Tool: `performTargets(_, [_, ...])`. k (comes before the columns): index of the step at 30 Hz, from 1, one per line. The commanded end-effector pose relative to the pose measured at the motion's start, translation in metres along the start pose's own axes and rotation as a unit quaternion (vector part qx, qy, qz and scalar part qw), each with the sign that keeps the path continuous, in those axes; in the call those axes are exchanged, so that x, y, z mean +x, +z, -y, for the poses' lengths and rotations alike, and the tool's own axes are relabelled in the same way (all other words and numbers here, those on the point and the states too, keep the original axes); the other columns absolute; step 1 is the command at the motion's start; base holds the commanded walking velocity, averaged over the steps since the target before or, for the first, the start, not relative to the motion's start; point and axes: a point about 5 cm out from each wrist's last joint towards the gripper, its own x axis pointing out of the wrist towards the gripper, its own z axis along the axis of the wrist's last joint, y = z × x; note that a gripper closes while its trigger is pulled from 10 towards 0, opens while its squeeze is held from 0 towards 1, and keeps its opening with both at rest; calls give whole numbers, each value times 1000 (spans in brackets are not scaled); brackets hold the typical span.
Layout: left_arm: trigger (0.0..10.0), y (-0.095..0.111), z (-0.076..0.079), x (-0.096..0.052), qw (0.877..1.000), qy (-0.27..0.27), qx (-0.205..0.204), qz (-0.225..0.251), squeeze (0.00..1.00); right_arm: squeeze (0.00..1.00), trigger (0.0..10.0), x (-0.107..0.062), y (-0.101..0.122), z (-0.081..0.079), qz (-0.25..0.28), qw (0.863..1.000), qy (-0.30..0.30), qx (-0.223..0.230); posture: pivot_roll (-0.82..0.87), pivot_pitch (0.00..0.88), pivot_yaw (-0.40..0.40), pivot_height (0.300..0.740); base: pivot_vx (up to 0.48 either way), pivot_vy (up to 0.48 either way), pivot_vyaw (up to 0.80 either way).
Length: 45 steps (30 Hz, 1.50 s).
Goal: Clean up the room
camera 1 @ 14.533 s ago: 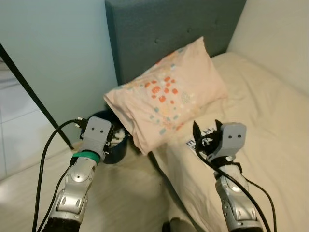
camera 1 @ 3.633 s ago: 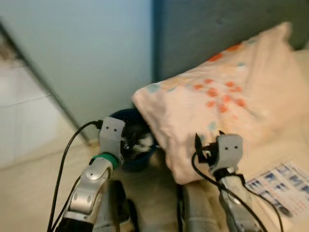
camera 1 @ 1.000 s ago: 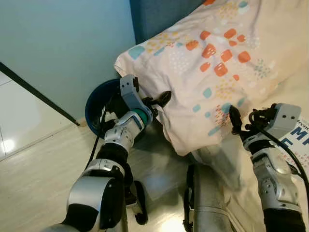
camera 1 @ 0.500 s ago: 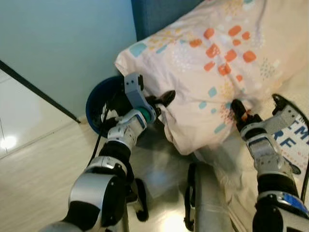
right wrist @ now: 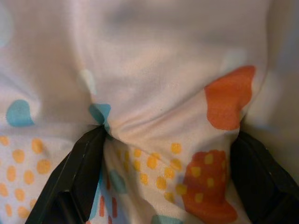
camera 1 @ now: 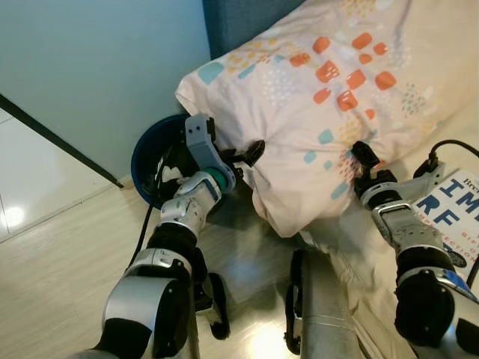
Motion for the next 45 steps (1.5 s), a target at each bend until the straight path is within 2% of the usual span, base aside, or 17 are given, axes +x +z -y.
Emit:
performTargets(1, [10000,-15,-9,-5,1000,17,-3,-26,1000,0,10000,-2,-25,8,-56,998,-10,-4,53,457,136,610,0,0,0])
performTargets(4, [10000,-15,-10,-7,999,21,-2,-26,1000,0,10000,3,-31,-1,-76,997,23,-19,62,459,135,610,0,0,0])
performTargets(5, [10000,-15,-11,-7,999,22,-3,-25,1000,0,4510,6,-33,-7,-81,995,44,-23,66,459,133,610,0,0,0])
performTargets(6, [10000,-15,-11,-8,999,23,-2,-25,1000,0,4510,7,-34,-11,-85,994,60,-24,66,459,133,610,0,0,0])
performTargets(7, [10000,-15,-11,-9,999,24,-2,-24,1000,0,235,8,-34,-14,-85,994,72,-22,73,458,132,610,0,0,0])
performTargets(15, [10000,-14,-13,-13,999,30,1,-22,1000,0,0,9,-24,-16,-56,994,88,-30,82,453,127,610,0,0,0])
performTargets(23, [10000,-15,-19,-10,996,67,40,-43,1000,0,0,3,26,-15,49,994,83,-54,57,441,133,623,0,0,0])
performTargets(27, [10000,-6,-7,1,993,56,96,-47,1000,0,0,-4,58,-16,104,989,84,-65,45,438,134,636,0,0,0])
performTargets(29, [10000,-6,-7,1,993,56,96,-47,1000,0,0,-4,58,-16,104,989,84,-65,45,438,134,636,0,0,0])
performTargets(30, [10000,-1,3,6,993,42,106,-43,1000,0,0,-7,70,-18,121,986,84,-75,34,431,135,640,0,0,0])
performTargets(31, [10000,-1,3,6,993,42,106,-43,1000,0,0,-7,70,-18,121,986,84,-75,34,431,135,640,0,0,0])
performTargets(32, [10000,6,14,11,993,27,108,-33,1000,0,0,-11,85,-20,146,982,84,-84,34,431,135,645,0,0,0])
performTargets(33, [10000,6,14,11,993,27,108,-33,1000,0,0,-11,85,-20,146,982,84,-84,34,431,135,645,0,0,0])
performTargets(36, [10000,16,33,17,995,-9,98,-14,1000,0,0,-30,138,-28,232,964,62,-118,38,424,148,658,0,0,0])
performTargets(40, [10000,16,33,16,995,-12,96,-14,1000,0,0,-35,149,-30,248,959,56,-126,38,424,148,663,0,0,0])
performTargets(42, [10000,9,26,10,995,-13,94,-19,1000,0,0,-50,175,-33,286,946,29,-148,43,422,142,667,0,0,0])
performTargets(45, [10000,6,23,8,995,-11,94,-21,1000,0,0,-55,184,-35,299,941,18,-157,44,422,142,667,0,0,0])
